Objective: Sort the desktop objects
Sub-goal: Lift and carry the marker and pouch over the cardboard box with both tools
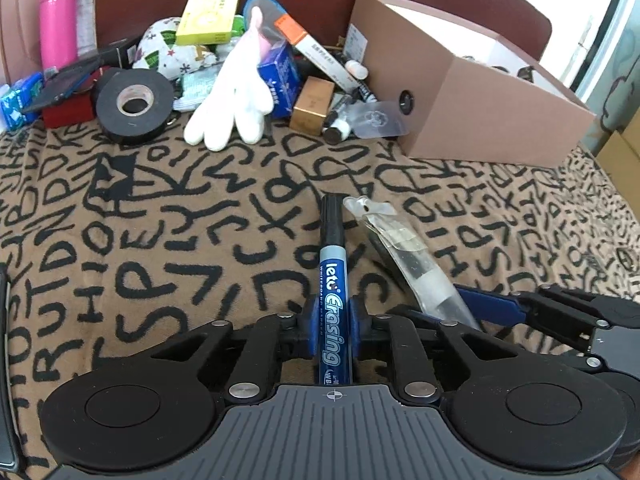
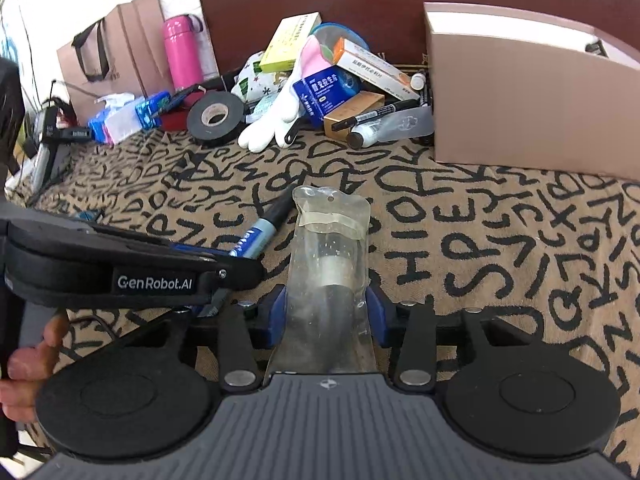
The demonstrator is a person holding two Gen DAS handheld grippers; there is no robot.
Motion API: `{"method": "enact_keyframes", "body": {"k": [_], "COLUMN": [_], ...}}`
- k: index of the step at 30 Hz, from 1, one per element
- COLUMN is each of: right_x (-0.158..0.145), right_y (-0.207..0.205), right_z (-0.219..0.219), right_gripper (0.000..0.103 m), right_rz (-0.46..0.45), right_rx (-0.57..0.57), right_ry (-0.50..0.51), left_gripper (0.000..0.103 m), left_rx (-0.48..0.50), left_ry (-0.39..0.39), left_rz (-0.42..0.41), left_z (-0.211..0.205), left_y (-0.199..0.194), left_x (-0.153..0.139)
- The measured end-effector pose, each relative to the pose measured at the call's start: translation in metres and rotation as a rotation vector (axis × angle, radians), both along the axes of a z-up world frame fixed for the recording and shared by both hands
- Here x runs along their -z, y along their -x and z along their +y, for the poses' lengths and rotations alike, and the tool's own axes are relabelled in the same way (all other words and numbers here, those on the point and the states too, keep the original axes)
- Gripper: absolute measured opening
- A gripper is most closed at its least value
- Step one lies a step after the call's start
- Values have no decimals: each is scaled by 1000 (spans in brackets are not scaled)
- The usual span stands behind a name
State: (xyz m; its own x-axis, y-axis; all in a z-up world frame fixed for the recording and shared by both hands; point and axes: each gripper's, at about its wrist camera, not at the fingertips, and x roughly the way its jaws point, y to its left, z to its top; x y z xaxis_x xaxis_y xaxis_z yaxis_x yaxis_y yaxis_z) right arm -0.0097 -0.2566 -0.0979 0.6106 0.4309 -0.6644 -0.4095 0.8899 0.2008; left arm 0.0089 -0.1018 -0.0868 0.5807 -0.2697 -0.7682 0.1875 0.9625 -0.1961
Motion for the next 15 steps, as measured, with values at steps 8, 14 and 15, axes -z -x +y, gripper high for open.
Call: {"method": "enact_keyframes", "body": {"k": [8,14,15], "right_x": [-15,-50,-57], "right_y": [3,-5,-7], "right_z": [-19,-41,-45], "right_gripper": [45,45,45], "right_rz": [-10,-101,-124], "right_rx": [24,41,46], "right_ry": [-77,-118,-114], "left_gripper": [12,12,12], "left_rx": [10,50,56], "left_ry": [42,95,104], "left_rz": [-53,-128,-143], "left_z": [-6,-20,-24], "left_y": [4,-9,-13], "left_x": [-26,-65,-72]}}
